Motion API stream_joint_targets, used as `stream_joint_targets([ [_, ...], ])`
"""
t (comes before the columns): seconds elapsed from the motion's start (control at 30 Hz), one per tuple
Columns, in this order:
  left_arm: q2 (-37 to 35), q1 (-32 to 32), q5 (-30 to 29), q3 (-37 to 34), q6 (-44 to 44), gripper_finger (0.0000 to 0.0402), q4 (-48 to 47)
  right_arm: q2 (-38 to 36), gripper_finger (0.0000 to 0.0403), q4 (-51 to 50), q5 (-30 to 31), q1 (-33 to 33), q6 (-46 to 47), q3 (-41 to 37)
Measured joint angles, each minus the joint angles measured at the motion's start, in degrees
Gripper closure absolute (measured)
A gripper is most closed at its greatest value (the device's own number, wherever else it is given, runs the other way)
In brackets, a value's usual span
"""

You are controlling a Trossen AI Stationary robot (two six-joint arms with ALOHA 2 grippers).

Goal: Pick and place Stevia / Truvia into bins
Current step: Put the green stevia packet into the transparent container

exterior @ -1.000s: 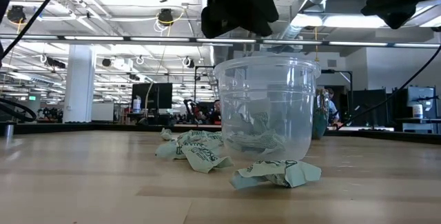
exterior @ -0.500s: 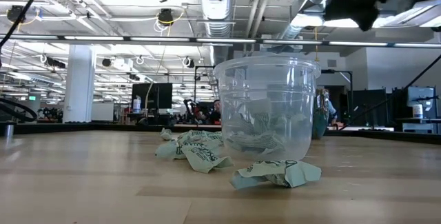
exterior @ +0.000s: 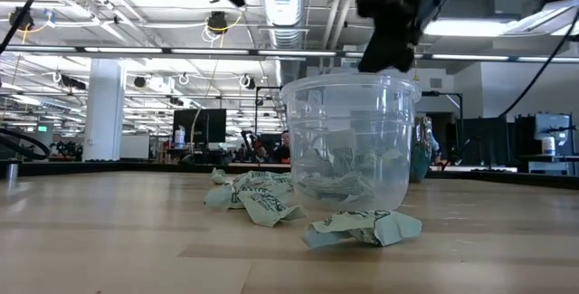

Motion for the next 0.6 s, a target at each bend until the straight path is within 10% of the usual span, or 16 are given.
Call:
stream_joint_targets([
  [0.6, -22.3, -2.4, 4.9, -36.4, -1.5, 0.0288, 38.8, 25.7, 0.0275, -1.0, -2.2, -4.7, -8.4, 12.8],
])
